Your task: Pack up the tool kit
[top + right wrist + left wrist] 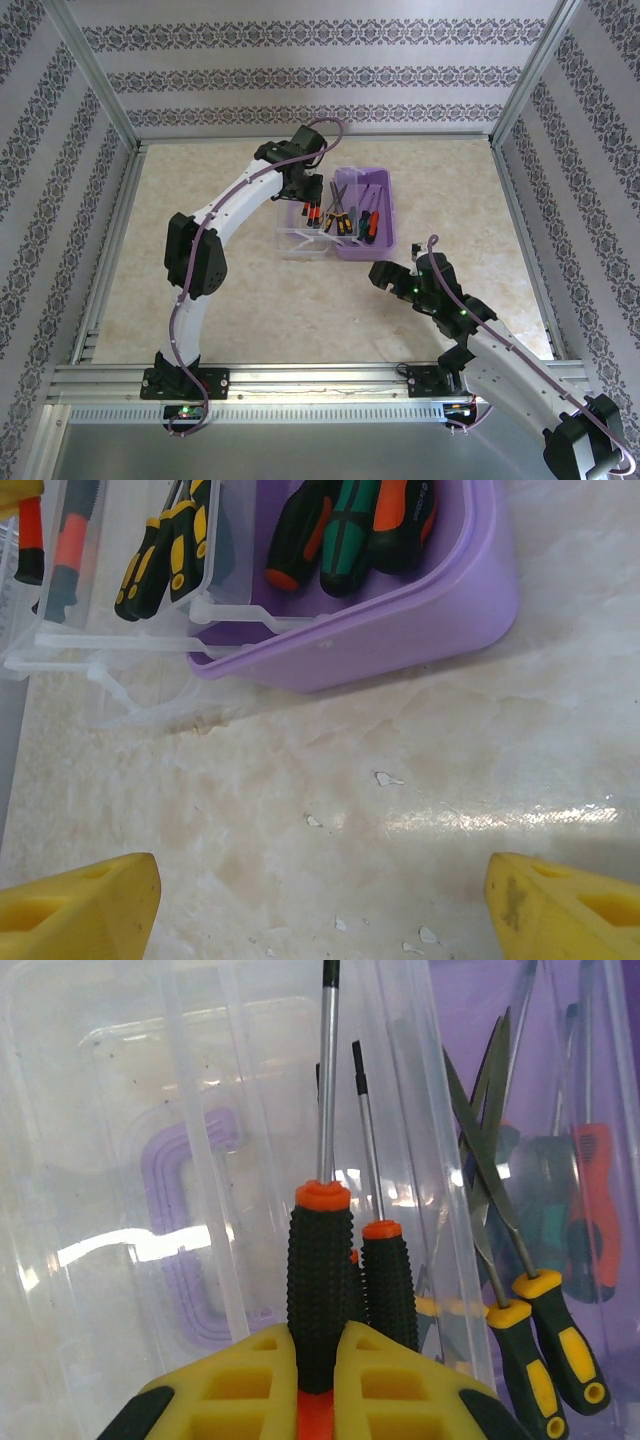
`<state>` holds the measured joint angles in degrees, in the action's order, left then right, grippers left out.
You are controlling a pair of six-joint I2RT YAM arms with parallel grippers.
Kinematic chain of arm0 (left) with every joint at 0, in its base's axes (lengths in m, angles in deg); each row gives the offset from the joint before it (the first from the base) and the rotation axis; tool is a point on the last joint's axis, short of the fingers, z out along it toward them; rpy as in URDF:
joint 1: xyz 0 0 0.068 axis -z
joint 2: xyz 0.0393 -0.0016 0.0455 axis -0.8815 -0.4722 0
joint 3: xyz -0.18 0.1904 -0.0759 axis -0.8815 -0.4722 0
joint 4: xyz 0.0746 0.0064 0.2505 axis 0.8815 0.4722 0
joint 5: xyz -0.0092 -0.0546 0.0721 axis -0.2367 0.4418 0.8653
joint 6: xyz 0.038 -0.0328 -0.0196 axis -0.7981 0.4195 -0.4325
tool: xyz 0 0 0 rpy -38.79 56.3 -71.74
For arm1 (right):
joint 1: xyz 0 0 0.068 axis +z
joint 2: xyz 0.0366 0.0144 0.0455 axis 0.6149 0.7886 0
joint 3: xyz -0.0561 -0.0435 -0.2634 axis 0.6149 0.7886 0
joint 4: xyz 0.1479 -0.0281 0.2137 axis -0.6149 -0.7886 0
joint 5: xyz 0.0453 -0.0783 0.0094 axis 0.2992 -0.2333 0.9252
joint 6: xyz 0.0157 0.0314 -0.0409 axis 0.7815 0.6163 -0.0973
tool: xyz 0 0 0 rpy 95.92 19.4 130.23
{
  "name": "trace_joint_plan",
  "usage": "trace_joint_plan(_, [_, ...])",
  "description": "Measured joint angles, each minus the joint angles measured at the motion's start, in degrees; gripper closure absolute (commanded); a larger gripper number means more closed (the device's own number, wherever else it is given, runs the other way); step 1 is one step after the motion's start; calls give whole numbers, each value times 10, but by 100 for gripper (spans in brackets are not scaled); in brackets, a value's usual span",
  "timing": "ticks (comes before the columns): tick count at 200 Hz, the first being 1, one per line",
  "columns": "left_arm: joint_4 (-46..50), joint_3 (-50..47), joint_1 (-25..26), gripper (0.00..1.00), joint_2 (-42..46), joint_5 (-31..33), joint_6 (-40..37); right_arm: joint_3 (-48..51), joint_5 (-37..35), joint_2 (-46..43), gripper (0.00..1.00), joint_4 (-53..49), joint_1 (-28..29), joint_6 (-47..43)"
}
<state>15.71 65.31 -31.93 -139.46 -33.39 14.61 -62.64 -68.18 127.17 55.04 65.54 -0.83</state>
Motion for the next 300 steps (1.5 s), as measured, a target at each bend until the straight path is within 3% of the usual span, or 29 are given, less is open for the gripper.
trace_joint_plan(129, [2, -5, 0, 81, -3, -4, 3, 0, 8, 12, 15, 1, -9, 0])
trace_joint_plan(173, [0, -10, 0, 72, -1, -7, 5, 0, 10, 12, 15, 0, -9, 0])
trace_joint_plan(300, [6, -23, -3, 71, 57, 7, 5, -2, 10, -3, 15, -21, -16, -9])
